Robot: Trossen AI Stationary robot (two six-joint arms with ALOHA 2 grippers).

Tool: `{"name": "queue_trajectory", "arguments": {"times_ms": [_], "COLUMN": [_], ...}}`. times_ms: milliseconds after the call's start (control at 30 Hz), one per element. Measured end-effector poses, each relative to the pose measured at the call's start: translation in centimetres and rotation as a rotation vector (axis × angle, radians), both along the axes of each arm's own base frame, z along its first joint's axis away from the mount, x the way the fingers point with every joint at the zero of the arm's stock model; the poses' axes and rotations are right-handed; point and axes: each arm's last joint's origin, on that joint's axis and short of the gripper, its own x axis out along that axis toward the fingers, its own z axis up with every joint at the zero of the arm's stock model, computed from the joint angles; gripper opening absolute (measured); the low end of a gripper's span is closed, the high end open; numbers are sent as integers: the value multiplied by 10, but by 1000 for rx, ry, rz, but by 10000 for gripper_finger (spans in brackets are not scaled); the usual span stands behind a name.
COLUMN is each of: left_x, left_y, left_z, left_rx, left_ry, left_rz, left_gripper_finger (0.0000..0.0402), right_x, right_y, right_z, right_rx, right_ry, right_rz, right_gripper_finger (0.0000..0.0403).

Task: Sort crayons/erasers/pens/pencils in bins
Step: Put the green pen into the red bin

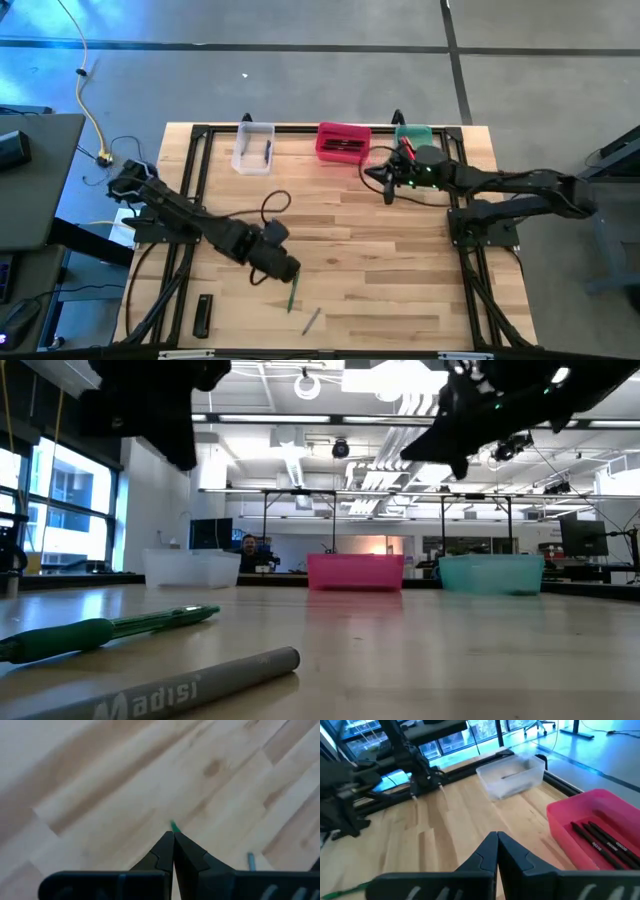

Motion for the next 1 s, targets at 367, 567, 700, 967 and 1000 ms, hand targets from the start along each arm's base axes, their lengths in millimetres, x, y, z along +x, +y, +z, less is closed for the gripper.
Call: {"name": "queue_trajectory", "arguments": {"times_ms": [367,567,700,967,1000], "left_x": [10,34,41,43,42], "left_y": [-71,-93,-96,-96,-96], "left_z": [-50,-71,-86,-98,-98], "left_rx": [-188,-219,-224,-249,-248], "left_ry": [62,52,60,116,117], "left_rz": [269,288,331,385,385], "left_gripper_finger": [6,50,97,156,156], "right_x": [-44,-56,-59,-59,-60], "right_y": [30,38,39,40,40], "right_z": [20,29,31,32,32], "right_rx": [-48,-58,-62,-64,-62], "right_ry": [69,24,6,-2,3], "right_rz": [67,101,105,106,106], "right_gripper_finger": [0,0,0,0,0]}}
